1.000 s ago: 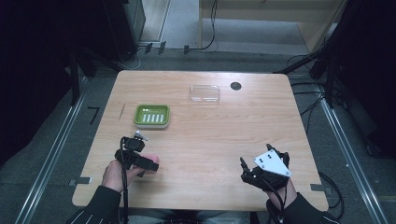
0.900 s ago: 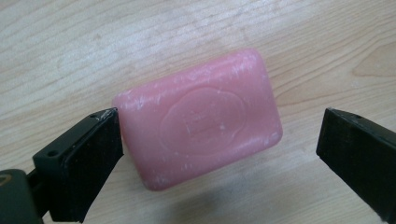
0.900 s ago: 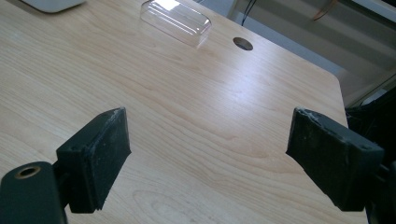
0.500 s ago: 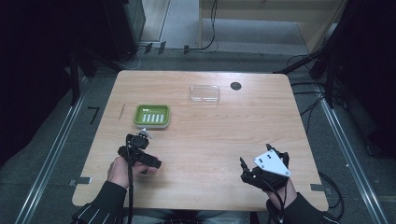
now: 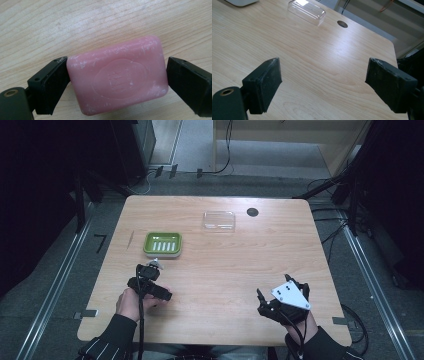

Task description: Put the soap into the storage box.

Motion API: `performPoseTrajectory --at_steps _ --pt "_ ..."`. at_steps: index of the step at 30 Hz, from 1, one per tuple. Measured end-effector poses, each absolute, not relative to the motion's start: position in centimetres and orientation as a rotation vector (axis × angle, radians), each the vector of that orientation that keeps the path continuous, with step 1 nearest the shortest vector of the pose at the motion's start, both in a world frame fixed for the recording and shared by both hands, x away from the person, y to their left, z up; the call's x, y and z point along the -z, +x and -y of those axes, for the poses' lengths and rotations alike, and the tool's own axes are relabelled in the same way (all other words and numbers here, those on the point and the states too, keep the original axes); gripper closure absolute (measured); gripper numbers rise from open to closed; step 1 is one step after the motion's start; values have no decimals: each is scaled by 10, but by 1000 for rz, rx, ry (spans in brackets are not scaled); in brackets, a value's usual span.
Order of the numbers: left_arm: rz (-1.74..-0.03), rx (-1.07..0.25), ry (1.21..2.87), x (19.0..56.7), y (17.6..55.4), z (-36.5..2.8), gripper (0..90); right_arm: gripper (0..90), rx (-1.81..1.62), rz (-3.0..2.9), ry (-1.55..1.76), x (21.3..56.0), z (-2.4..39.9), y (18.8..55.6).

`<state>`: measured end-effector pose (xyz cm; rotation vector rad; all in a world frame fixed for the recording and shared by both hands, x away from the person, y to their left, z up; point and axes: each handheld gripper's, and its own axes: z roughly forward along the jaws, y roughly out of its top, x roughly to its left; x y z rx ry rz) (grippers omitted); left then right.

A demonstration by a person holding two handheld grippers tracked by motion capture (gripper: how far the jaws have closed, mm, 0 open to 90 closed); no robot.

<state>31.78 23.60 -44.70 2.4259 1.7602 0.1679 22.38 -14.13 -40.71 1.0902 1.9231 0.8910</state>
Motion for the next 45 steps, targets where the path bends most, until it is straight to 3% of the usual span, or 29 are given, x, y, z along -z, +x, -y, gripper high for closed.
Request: performPoseTrajectory --at_steps 15,45 --pt "-1774 -125 2442 456 320 -236 71 131 -891 -1921 1089 407 141 223" --pt "-1764 -169 2501 460 321 -229 88 131 -892 -1923 1079 407 141 223"
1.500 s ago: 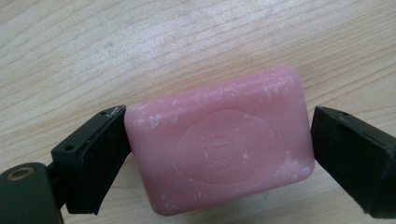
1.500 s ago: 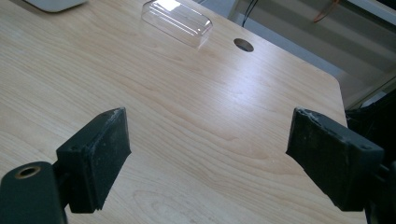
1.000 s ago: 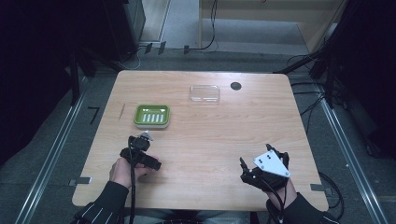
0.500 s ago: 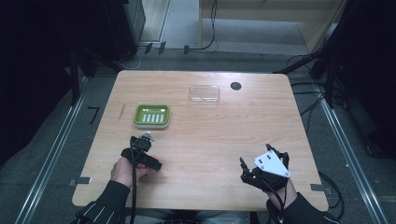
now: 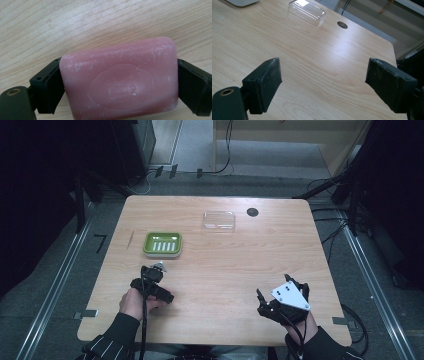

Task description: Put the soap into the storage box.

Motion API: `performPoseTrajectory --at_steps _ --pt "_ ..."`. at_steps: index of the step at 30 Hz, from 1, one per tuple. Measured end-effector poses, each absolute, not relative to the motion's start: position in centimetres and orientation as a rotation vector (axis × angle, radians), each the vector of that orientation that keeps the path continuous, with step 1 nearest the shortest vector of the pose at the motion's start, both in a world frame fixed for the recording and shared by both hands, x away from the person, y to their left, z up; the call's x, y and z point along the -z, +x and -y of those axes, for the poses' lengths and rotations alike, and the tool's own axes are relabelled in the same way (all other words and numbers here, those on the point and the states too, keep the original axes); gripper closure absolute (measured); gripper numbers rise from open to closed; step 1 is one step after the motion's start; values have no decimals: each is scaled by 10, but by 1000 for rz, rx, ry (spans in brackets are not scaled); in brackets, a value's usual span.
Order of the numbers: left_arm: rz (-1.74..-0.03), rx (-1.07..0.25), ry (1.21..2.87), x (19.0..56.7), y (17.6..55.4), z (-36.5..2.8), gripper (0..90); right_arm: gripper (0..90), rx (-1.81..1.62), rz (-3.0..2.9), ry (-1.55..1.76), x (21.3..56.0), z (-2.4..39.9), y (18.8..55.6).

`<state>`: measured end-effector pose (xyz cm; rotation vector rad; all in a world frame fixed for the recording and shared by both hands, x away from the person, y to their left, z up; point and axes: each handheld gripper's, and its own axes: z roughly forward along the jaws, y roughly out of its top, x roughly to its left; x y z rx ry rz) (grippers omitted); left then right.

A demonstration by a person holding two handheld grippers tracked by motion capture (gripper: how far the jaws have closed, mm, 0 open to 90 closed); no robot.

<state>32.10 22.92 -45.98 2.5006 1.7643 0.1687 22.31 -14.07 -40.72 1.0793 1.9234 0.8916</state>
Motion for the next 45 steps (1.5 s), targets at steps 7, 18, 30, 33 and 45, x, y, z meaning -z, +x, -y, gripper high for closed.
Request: performPoseTrajectory --at_steps 7,18,30,33,45 --pt "-1734 -161 2517 459 321 -230 105 131 -895 -1918 1083 407 141 223" --pt "-1702 -162 2513 453 323 -236 112 131 -898 -1917 1083 407 142 223" --pt "-1698 -179 2486 445 331 -240 114 131 -897 -1919 1084 407 142 224" --pt "-1685 -176 2499 445 333 -240 114 131 -898 -1920 1083 407 141 223" --pt "-1661 -185 2495 437 343 -238 115 131 -896 -1922 1084 407 141 224"
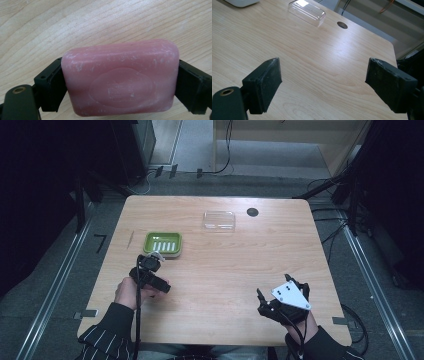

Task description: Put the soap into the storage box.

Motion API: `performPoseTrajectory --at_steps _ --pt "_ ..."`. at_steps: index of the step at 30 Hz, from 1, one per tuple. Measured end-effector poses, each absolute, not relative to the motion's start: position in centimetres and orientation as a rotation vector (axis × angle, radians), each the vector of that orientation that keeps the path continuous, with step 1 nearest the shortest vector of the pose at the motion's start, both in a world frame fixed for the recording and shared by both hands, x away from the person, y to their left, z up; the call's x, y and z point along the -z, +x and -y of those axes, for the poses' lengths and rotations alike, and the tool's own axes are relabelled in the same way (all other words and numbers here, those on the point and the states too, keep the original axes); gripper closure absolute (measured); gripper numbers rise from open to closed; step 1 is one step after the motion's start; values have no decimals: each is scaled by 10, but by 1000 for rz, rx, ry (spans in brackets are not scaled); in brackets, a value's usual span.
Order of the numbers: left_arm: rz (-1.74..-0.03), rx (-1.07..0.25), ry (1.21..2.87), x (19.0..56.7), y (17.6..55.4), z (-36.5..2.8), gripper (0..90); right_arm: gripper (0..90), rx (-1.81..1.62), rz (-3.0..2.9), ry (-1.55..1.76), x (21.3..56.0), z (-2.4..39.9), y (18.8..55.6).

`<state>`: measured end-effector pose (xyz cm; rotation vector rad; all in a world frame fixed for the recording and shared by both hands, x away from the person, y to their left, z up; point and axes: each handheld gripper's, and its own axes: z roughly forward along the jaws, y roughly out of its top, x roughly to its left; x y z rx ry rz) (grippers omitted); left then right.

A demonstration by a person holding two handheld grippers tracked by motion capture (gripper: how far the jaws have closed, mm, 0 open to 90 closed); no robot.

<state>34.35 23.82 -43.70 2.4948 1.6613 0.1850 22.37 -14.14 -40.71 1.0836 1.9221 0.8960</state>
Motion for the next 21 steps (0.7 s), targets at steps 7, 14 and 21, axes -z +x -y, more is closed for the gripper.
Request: performPoseTrajectory --at_steps 7,14,21 --pt "-1650 -187 2493 432 349 -237 116 131 -895 -1923 1079 407 141 224" --pt "-1644 -202 2488 427 356 -236 116 131 -895 -1923 1081 407 141 224" --pt "-1641 -227 2474 422 363 -236 116 131 -894 -1924 1079 407 141 224"
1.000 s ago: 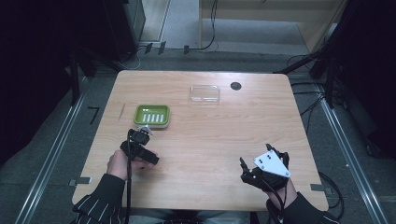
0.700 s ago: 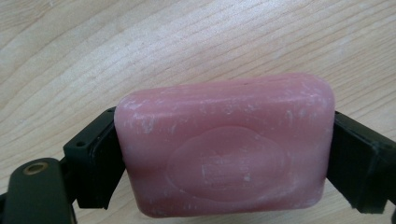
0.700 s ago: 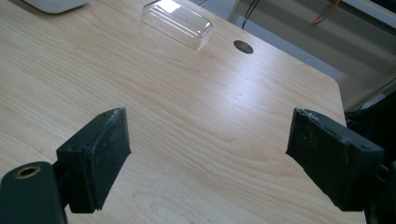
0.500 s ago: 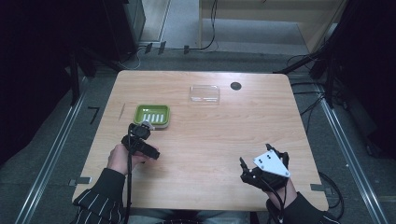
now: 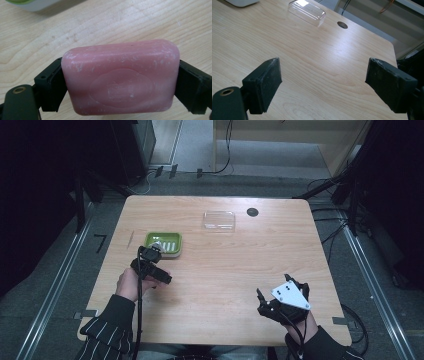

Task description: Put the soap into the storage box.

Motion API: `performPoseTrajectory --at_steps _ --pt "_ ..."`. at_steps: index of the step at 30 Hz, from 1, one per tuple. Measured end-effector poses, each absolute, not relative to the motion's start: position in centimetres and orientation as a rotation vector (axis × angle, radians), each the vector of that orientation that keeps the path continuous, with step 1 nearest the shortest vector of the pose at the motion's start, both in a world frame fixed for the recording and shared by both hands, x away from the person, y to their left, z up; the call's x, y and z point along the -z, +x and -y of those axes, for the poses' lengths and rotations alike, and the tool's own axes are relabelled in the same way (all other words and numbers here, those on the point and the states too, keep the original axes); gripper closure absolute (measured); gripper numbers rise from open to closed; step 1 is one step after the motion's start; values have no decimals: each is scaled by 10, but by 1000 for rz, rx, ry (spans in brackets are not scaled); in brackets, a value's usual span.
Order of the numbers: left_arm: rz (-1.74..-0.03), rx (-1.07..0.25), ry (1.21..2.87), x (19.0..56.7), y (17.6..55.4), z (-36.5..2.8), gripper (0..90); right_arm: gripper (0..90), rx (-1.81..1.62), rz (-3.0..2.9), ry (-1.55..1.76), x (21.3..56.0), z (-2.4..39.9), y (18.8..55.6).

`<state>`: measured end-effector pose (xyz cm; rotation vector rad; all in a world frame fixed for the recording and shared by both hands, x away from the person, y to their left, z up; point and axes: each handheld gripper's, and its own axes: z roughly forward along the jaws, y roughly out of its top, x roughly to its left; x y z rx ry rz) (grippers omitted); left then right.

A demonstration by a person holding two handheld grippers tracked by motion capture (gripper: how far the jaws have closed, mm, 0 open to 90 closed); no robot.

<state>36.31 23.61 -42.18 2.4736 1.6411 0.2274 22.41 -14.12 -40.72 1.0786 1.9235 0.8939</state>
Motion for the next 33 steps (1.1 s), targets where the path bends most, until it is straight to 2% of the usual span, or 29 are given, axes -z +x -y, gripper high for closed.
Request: performPoseTrajectory --at_steps 33 --pt "-1632 -284 2373 404 393 -245 118 131 -886 -1920 1087 407 142 223"
